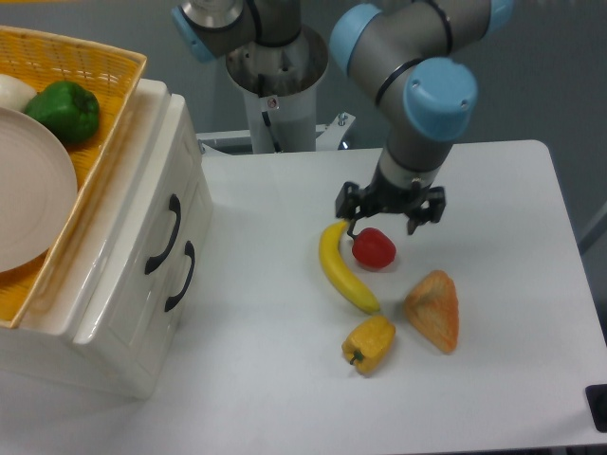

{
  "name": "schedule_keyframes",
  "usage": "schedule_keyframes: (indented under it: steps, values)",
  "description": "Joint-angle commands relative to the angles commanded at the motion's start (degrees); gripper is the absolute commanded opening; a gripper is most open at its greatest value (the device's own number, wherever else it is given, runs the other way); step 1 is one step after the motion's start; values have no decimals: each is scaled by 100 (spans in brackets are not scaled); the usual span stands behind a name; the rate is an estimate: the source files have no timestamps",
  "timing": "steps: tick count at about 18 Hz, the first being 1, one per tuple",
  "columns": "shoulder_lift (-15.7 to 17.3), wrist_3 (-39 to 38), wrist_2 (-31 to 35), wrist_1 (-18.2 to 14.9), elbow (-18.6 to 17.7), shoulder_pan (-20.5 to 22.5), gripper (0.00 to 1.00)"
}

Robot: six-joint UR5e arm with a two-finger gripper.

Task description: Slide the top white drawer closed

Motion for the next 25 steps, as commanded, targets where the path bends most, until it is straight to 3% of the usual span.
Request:
schedule_keyframes:
  steps: [11,25]
  values:
    - [-123,-677,9,44,9,-817,100]
    - [-141,-1099,-18,35,0,-1555,100]
